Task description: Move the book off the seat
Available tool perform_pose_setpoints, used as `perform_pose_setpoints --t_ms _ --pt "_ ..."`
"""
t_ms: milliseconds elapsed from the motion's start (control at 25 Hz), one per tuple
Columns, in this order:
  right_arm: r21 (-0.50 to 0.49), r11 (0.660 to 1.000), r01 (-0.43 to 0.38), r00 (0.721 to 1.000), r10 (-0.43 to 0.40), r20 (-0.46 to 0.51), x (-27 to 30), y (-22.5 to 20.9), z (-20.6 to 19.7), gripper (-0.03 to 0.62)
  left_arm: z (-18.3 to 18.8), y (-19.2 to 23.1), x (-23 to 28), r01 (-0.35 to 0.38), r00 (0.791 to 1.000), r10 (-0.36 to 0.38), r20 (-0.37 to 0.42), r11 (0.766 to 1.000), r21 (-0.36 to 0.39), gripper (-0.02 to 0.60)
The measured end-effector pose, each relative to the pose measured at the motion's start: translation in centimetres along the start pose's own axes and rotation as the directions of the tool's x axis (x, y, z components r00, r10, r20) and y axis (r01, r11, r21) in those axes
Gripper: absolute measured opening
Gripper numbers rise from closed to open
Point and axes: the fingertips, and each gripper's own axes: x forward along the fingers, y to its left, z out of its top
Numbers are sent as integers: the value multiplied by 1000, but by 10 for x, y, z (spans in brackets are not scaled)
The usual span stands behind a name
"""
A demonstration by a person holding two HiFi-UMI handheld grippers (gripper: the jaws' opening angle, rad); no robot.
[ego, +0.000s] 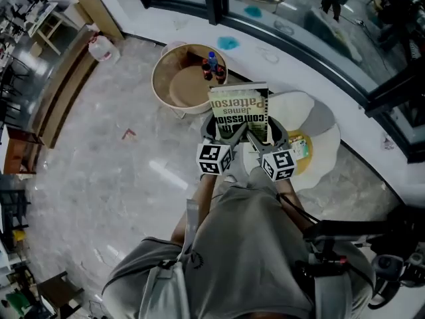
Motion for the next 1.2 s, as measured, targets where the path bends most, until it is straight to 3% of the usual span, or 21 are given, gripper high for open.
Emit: perform_pose_setpoints --t_ms 320,600,960,1200 --pt "11 995 -100 994 101 -42 65 34 -12 351 -1 67 -16 -105 994 106 16 994 -27 468" --pt "26 967 -254 963 255 -83 167 71 -22 351 4 171 -13 -255 967 256 5 965 -67 468" --pt "119 928 -354 921 368 -128 350 62 -31 351 22 324 68 -371 927 366 -80 927 -61 468" --pt "178 897 -404 892 430 -142 456 60 -20 351 53 413 117 -414 902 409 -134 910 -10 468"
